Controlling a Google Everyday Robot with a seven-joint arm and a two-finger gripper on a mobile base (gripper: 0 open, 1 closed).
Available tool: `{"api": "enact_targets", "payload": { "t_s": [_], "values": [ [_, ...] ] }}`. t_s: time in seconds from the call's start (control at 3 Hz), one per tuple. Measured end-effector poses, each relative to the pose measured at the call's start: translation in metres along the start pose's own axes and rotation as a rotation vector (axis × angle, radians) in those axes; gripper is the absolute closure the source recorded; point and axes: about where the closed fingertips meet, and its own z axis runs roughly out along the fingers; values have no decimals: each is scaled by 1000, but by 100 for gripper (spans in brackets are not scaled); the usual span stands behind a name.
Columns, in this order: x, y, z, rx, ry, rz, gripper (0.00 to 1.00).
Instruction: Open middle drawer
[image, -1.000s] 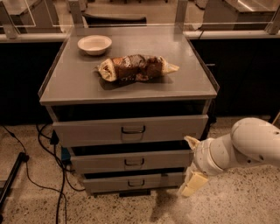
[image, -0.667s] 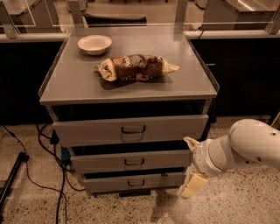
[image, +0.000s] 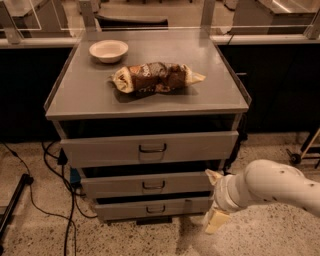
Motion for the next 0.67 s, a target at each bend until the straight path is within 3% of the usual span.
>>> {"api": "enact_targets", "payload": {
  "t_s": [0.33,0.67],
  "values": [
    [12,-7,42,11,-13,-27,0],
    [27,-8,104,-9,-43,-34,0]
  ]
}}
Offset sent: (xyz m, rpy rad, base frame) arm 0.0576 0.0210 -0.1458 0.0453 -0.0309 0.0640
